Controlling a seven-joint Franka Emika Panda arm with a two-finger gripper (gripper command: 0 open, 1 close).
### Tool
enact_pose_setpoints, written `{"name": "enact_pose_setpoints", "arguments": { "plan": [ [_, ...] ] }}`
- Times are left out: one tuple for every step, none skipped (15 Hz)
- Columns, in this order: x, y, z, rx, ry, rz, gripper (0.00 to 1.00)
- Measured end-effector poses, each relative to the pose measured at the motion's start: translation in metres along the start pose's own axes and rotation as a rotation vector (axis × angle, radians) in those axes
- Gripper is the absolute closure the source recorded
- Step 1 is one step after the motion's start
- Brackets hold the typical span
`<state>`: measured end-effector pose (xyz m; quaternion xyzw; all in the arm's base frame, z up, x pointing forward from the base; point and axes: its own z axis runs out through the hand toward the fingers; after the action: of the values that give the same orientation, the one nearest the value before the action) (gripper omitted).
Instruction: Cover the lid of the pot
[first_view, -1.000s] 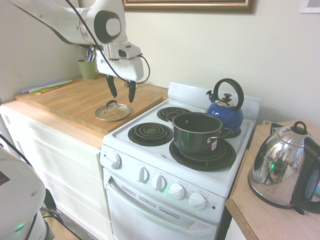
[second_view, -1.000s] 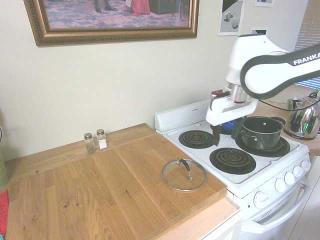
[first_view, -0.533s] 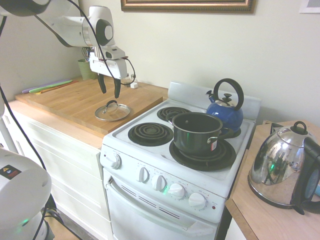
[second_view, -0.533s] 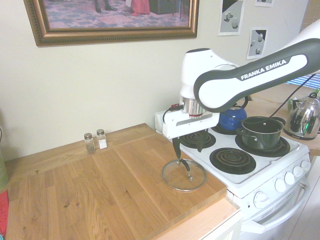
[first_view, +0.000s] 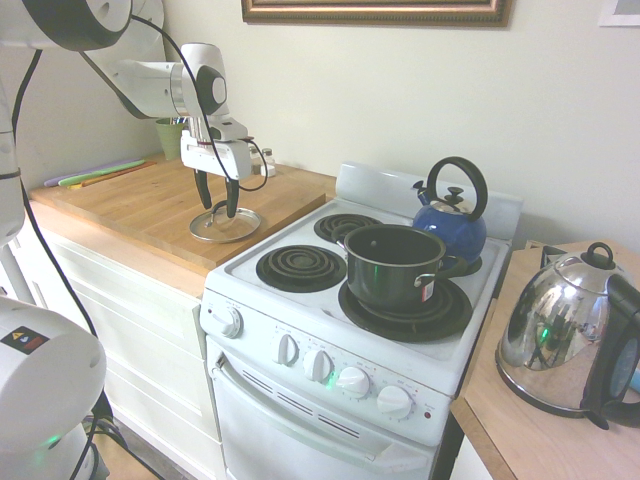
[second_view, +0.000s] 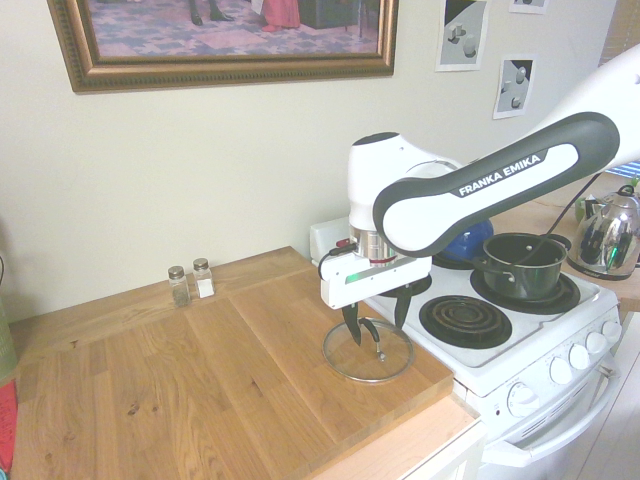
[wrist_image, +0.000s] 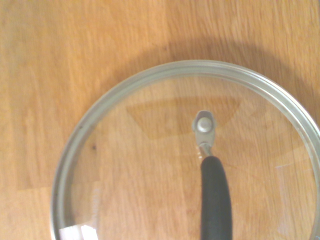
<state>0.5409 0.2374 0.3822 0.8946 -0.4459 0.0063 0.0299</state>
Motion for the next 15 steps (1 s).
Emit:
{"name": "enact_pose_setpoints", "arguments": {
  "plan": [
    [0.0006,0.0003,0.0006,-0.001,-0.001,0.000,1.00],
    [0.0008,0.0006,0.0011,-0.002,-0.001,-0.002,1.00],
    [0.0005,0.0010,0.0019,-0.004,-0.001,-0.004,1.00],
    [0.0002,0.0014,0.0030,-0.006,-0.002,-0.005,1.00],
    [-0.0001,0.0022,0.0051,-0.008,-0.003,-0.006,1.00],
    [-0.0007,0.0032,0.0075,-0.011,-0.004,-0.008,1.00],
    [-0.0013,0.0036,0.0087,-0.012,-0.005,-0.008,1.00],
    [-0.0023,0.0035,0.0089,-0.012,-0.005,-0.010,1.00],
    [-0.0035,0.0034,0.0092,-0.013,-0.006,-0.013,1.00],
    [-0.0049,0.0032,0.0092,-0.013,-0.006,-0.016,1.00],
    [-0.0067,0.0031,0.0092,-0.013,-0.007,-0.018,1.00],
    [-0.0080,0.0036,0.0090,-0.013,-0.007,-0.020,1.00],
    [-0.0087,0.0040,0.0084,-0.012,-0.007,-0.021,1.00],
    [-0.0086,0.0043,0.0085,-0.012,-0.007,-0.021,1.00],
    [-0.0081,0.0048,0.0093,-0.014,-0.007,-0.021,1.00]
  ]
}}
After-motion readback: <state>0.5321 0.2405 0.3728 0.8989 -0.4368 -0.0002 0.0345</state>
